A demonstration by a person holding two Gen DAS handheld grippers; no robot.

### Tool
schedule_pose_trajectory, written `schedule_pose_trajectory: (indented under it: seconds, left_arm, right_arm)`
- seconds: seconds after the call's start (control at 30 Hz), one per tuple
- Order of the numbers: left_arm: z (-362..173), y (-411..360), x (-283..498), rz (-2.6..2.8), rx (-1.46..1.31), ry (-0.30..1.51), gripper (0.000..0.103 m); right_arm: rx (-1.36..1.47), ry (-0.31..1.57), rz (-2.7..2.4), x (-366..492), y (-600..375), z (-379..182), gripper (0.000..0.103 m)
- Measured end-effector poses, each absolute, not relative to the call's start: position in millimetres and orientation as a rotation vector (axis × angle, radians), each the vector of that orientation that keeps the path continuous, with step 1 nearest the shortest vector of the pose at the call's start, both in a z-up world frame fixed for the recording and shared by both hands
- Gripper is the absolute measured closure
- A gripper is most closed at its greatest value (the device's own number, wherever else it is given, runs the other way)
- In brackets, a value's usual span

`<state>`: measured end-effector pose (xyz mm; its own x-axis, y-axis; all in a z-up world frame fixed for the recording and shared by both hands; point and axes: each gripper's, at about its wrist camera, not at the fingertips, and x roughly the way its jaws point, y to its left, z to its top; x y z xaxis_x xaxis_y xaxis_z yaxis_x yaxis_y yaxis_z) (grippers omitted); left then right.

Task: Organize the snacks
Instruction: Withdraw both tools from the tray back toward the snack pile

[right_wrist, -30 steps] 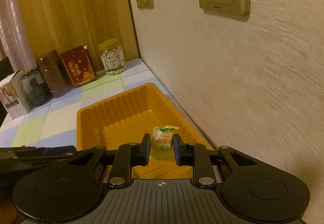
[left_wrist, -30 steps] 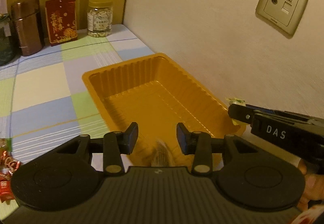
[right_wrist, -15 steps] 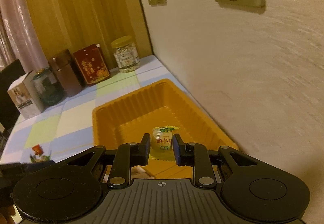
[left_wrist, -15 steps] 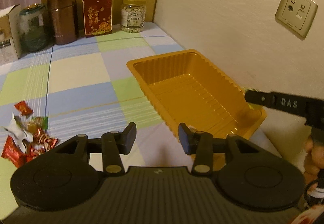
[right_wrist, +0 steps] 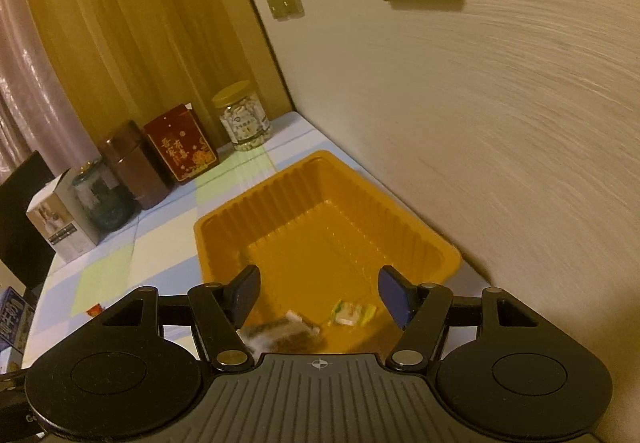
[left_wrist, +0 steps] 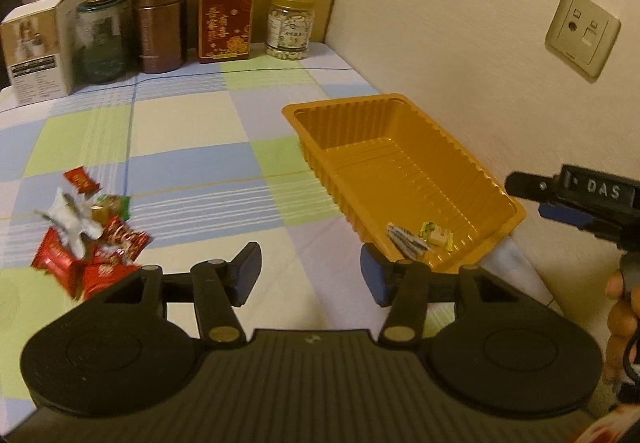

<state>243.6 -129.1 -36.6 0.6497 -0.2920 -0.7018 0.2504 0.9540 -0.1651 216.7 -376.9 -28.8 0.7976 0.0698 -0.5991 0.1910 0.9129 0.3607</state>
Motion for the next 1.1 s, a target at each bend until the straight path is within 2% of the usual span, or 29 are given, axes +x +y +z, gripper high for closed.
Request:
schedule_pose_trajectory:
  seconds: [0.37, 1.1]
  left_arm:
    - [-14, -87, 189, -0.261, -0.054, 0.775, 0.048]
    - [-19, 19, 127, -0.085, -0.108, 0.782, 0.043]
  right_arm:
    - [0.415, 0.639, -0.016, 158, -330, -9, 0.038]
    - [0.341, 0.643, 0.099, 114, -249, 2, 0.038]
